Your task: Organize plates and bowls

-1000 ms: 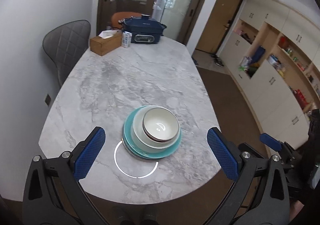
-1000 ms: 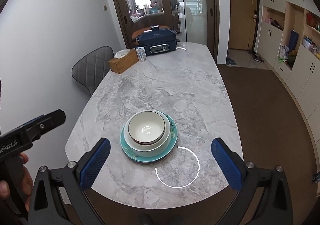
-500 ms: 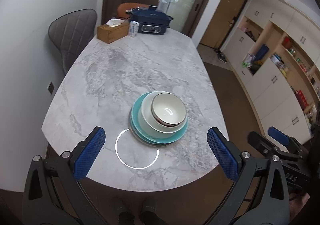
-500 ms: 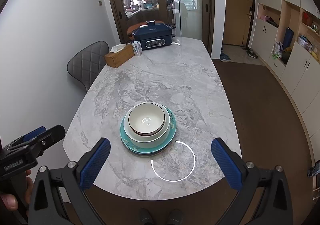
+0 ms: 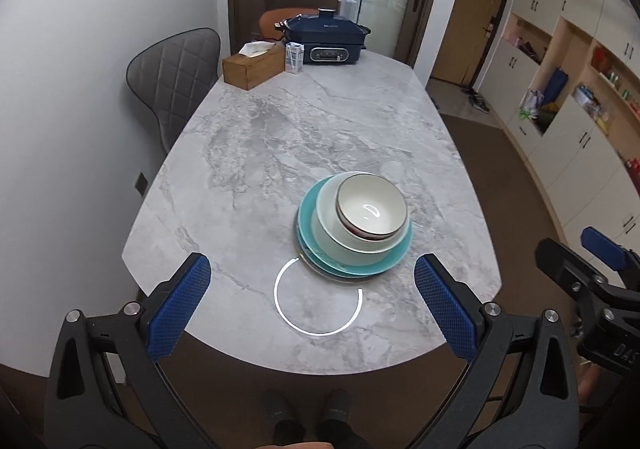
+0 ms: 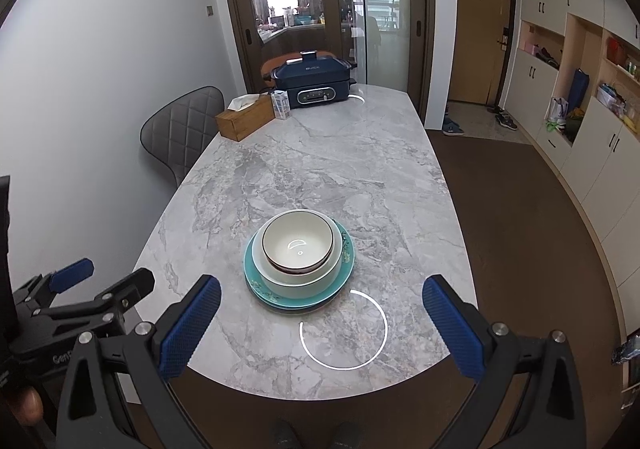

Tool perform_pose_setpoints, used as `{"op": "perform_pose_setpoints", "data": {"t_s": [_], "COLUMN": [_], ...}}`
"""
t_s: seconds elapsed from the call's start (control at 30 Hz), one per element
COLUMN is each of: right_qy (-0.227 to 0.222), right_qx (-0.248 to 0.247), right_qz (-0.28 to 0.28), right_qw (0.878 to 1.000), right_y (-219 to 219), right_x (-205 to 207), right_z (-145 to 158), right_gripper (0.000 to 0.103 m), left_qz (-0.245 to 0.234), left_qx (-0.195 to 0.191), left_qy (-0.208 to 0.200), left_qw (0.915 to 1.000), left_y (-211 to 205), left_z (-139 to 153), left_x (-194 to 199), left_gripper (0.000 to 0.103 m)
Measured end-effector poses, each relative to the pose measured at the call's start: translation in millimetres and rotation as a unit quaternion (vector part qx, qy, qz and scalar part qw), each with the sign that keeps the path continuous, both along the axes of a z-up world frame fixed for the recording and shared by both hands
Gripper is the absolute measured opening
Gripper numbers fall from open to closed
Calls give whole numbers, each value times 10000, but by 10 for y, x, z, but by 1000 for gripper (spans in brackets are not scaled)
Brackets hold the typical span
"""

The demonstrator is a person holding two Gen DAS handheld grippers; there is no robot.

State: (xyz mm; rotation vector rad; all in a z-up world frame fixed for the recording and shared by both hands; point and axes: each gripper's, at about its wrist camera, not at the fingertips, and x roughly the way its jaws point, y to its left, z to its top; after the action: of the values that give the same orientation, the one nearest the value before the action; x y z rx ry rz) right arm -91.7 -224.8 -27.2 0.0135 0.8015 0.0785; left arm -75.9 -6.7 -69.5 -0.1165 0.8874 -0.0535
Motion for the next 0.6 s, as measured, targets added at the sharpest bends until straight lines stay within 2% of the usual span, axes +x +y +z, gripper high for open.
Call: {"op": "perform_pose_setpoints", "data": {"t_s": [0.1, 0.23, 0.6], "right_qy": [-29, -80, 15], "right_qx": [-37, -185, -66], "right_qz": [3, -33, -177], "right_qw": [10000, 9998, 9998], "right_y": [8, 37, -9], "right_x": [-27, -59, -53], "right_z": [26, 53, 53], "right_gripper": [103, 103, 103], "left_qz": [-76, -37, -70], "left_qx": [81, -215, -186], "left_qy": [-3, 46, 14], "left_qw": [9999, 9998, 9998], "left_y": [-57, -42, -80], "left_z": [5, 8, 33], "left_x": [-24, -44, -56], "left_gripper": [103, 103, 103]}}
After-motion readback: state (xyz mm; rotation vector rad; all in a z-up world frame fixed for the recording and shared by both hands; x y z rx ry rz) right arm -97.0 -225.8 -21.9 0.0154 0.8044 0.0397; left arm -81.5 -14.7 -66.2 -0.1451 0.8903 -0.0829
